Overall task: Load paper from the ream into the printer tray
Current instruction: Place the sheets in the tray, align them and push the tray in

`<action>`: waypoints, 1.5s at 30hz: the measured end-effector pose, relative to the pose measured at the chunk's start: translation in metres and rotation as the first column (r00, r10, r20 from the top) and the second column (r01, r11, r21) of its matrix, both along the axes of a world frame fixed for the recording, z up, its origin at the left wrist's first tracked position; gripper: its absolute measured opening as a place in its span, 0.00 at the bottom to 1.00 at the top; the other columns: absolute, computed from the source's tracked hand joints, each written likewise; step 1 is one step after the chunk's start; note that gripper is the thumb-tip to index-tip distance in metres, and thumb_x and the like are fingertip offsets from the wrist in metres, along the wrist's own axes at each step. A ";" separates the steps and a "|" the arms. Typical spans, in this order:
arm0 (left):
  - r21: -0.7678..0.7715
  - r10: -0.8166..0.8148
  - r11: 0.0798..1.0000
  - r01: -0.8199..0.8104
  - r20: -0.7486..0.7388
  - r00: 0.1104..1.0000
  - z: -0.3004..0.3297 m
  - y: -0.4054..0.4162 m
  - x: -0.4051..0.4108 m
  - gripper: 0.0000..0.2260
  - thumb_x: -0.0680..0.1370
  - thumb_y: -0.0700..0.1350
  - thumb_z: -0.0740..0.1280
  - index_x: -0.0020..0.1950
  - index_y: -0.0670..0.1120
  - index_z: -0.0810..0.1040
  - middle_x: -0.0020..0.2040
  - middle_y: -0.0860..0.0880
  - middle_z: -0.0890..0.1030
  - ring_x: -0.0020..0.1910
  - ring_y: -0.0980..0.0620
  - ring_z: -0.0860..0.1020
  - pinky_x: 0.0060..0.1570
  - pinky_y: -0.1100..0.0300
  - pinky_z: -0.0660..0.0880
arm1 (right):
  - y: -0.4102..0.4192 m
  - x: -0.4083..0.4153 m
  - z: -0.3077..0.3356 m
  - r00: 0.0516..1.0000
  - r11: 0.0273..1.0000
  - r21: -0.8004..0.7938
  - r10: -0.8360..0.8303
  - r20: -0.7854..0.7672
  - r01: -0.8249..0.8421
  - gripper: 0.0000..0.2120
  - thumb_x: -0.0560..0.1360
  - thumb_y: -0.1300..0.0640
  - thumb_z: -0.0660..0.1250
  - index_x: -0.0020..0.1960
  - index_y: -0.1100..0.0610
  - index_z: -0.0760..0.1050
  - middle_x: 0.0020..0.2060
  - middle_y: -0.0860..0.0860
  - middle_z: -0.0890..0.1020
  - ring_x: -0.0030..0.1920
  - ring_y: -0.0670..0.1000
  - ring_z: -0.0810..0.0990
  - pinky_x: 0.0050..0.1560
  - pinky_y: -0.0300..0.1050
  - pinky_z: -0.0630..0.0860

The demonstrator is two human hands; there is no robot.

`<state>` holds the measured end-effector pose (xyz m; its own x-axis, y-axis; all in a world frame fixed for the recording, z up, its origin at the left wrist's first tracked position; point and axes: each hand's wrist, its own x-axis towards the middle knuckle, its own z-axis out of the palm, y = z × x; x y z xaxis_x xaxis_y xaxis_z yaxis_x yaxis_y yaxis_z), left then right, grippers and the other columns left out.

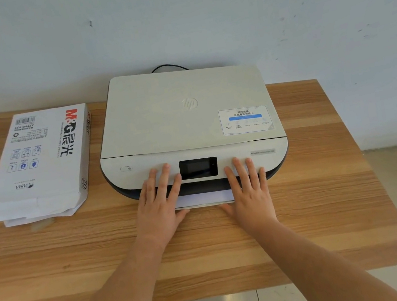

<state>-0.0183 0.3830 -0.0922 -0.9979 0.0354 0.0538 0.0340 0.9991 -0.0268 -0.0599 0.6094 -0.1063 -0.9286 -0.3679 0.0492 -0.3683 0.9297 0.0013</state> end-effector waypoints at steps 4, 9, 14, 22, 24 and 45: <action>-0.006 0.003 1.000 -0.003 -0.009 1.000 -0.001 0.000 -0.001 0.40 0.68 0.59 0.73 0.75 0.49 0.60 0.78 0.43 0.50 0.75 0.39 0.52 0.69 0.45 0.53 | -0.001 0.000 -0.001 1.000 1.000 -0.018 0.000 -0.010 0.000 0.46 0.69 0.39 0.70 0.77 0.55 0.51 0.77 0.57 0.49 0.77 0.63 0.45 0.72 0.69 0.55; -0.004 0.001 1.000 -0.002 -0.017 1.000 -0.001 0.000 0.000 0.40 0.68 0.58 0.74 0.75 0.49 0.61 0.78 0.43 0.51 0.75 0.39 0.52 0.69 0.45 0.54 | 0.000 -0.001 -0.003 1.000 1.000 -0.009 -0.002 -0.006 0.002 0.48 0.68 0.41 0.73 0.77 0.55 0.50 0.77 0.56 0.48 0.77 0.62 0.44 0.72 0.69 0.54; 0.019 0.027 0.999 -0.026 -0.011 1.000 -0.002 0.003 -0.002 0.40 0.68 0.56 0.75 0.74 0.49 0.61 0.77 0.44 0.51 0.75 0.39 0.52 0.70 0.43 0.56 | -0.002 -0.001 -0.004 0.999 0.999 -0.041 -0.021 -0.030 0.020 0.45 0.69 0.41 0.72 0.76 0.55 0.53 0.77 0.56 0.51 0.77 0.62 0.47 0.72 0.69 0.55; 0.029 0.034 0.999 -0.034 -0.024 0.999 -0.006 0.004 -0.005 0.39 0.67 0.54 0.76 0.73 0.49 0.62 0.77 0.43 0.53 0.75 0.39 0.53 0.69 0.42 0.58 | -0.006 -0.002 -0.009 0.996 0.997 -0.063 -0.041 -0.085 0.036 0.42 0.69 0.41 0.72 0.75 0.55 0.57 0.76 0.57 0.54 0.76 0.63 0.50 0.71 0.69 0.56; 0.031 0.035 0.999 -0.034 -0.037 0.999 -0.008 0.005 -0.006 0.38 0.67 0.53 0.76 0.72 0.48 0.63 0.76 0.43 0.54 0.74 0.38 0.55 0.68 0.41 0.60 | -0.008 -0.002 -0.012 0.993 0.995 -0.084 -0.055 -0.103 0.046 0.41 0.69 0.42 0.73 0.74 0.55 0.59 0.75 0.57 0.56 0.76 0.63 0.52 0.71 0.70 0.57; 0.062 0.053 0.997 -0.045 -0.129 0.990 -0.022 0.008 -0.012 0.33 0.68 0.49 0.76 0.69 0.47 0.65 0.74 0.41 0.56 0.73 0.36 0.56 0.66 0.38 0.62 | -0.017 -0.007 -0.028 0.976 0.980 -0.164 -0.137 -0.168 0.109 0.37 0.69 0.45 0.74 0.72 0.54 0.61 0.75 0.56 0.56 0.76 0.61 0.48 0.71 0.68 0.48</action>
